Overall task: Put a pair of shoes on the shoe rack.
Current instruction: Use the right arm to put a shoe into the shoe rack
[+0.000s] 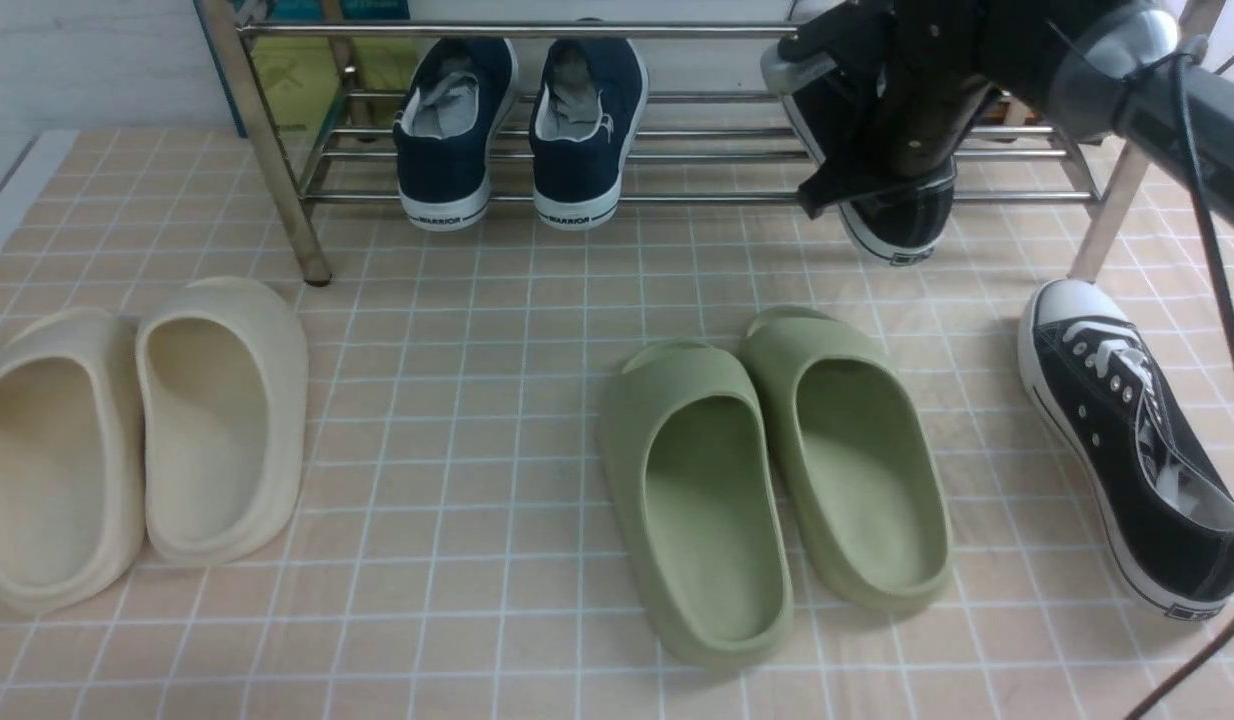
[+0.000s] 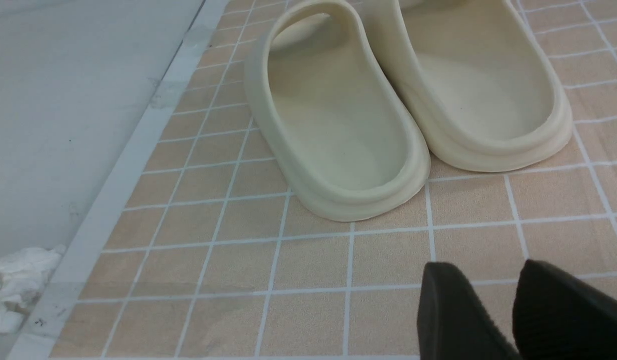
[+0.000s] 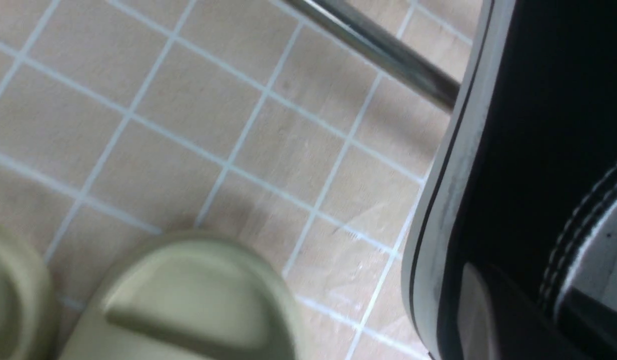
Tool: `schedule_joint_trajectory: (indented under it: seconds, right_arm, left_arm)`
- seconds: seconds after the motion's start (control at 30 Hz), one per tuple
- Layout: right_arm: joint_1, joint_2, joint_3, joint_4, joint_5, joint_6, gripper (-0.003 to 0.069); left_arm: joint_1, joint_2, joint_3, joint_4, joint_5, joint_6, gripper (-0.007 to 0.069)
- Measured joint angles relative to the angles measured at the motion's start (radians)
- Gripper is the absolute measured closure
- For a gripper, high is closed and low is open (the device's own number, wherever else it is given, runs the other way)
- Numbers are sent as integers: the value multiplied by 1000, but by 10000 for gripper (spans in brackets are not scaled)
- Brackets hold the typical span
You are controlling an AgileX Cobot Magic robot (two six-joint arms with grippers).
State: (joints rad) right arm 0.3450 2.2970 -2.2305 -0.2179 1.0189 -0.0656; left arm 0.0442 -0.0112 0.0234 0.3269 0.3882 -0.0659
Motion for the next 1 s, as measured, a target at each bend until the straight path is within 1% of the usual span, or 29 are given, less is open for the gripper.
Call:
schedule_joint_trajectory:
  seconds: [0.17,0.23,0.3,0.33,0.4,0.5,0.57,0.63,0.73,0.83,0.87,0.9,1.0]
  right_arm:
    - [0,19,-5,-47,-57,9,641]
    - [0,19,-8,-55,-79,25,616]
    - [0,19,-14,-67,-108,42,562]
    - [0,19,-15,-69,-110,47,556]
    - [0,14,-22,-89,-128,71,455]
    - [2,-1,-22,-88,-78,114,340]
    - [6,-13,-22,-86,-31,132,278]
    - [13,-34,-22,-83,16,134,244]
    - [22,-75,-22,-80,96,115,233]
    - [25,-132,-22,-79,187,66,257]
    - [25,-145,-22,-79,203,51,276]
    - [25,-151,-22,-79,206,49,280]
    - [22,-184,-20,-75,225,30,387]
  left_arm:
    - [0,0,0,0,0,0,398]
    - [0,0,0,0,0,0,398]
    - [0,0,0,0,0,0,398]
    - [0,0,0,0,0,0,398]
    - [0,0,0,0,0,0,398]
    - [0,0,0,0,0,0,394]
    - [0,0,0,0,0,0,391]
    - [0,0,0,0,0,0,391]
    - [0,0,0,0,0,0,389]
    - [0,0,0,0,0,0,388]
    - [0,0,0,0,0,0,388]
    - [0,0,0,0,0,0,388]
    - [0,0,0,0,0,0,388]
